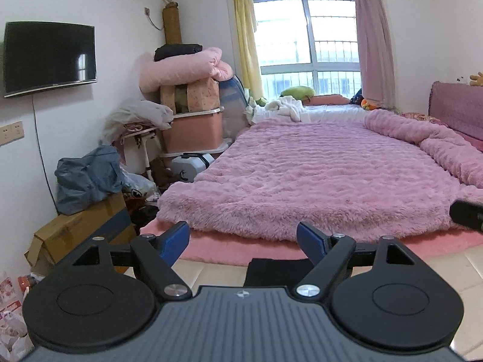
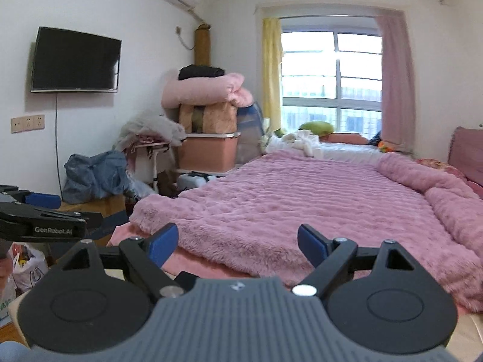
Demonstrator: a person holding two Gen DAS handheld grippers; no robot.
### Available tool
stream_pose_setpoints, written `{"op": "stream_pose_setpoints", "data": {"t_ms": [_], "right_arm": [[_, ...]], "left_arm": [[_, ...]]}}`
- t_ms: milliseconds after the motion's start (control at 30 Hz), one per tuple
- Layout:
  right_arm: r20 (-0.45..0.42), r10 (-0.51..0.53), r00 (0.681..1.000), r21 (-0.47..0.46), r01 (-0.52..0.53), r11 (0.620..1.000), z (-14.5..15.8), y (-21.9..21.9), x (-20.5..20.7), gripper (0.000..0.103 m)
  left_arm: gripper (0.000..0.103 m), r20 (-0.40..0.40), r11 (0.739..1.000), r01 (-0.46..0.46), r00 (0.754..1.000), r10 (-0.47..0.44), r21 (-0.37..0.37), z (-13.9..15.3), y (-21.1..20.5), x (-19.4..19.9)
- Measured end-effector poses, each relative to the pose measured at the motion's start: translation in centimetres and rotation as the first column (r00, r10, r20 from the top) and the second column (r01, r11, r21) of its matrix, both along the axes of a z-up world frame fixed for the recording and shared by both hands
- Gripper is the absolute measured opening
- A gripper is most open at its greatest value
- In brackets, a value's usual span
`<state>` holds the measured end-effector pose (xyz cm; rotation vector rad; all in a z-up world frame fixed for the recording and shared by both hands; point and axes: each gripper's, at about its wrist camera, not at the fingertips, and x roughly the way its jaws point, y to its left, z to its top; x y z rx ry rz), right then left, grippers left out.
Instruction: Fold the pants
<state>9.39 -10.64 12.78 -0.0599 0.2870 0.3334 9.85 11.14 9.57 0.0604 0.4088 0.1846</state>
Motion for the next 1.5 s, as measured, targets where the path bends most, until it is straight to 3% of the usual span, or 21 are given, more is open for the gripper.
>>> {"op": "stream_pose_setpoints", "data": {"t_ms": [167,400,633,900,1200,1500], "right_arm": [[-0.062,-0.059,0.996,-0.019,0.058,0.998,-1.5,-0.5,-4.7,0.082],[-0.143,-0.105,0.984,-0.055,0.098,0.994,-5.3,-1.0,-8.5,0.082],[-0.235,-0.128,0.964,-0.1,0.107,0.989,-9.3,-0.7,-7.6,0.082],[-0.381,-0.119,0.917,-0.11,0.083,0.99,-13.4,-0.2,-4.3,0.082],[-0.451,-0.136,0.882,-0.096,0.104,0.99,-15.1,-0.9,-2.1,0.082],[-0.444,-0.134,0.886,-0.096,0.102,0.99,-15.0,-1.0,-2.1,0.082]], "left_arm": [[0.095,-0.024,1.0,-0.001,1.0,0.002,0.003,-2.0,-1.2,-2.4],[0.095,-0.14,0.999,0.016,0.99,-0.022,-0.04,-5.3,-2.2,-4.5],[0.095,-0.247,0.997,0.021,0.968,-0.04,-0.079,-9.2,-2.8,-4.1],[0.095,-0.318,0.997,0.037,0.947,-0.056,-0.066,-12.2,-4.0,-2.3],[0.095,-0.339,0.997,0.049,0.939,-0.064,-0.054,-12.8,-4.8,-1.7],[0.095,-0.336,0.997,0.062,0.939,-0.074,-0.047,-12.4,-5.1,-1.7]]}}
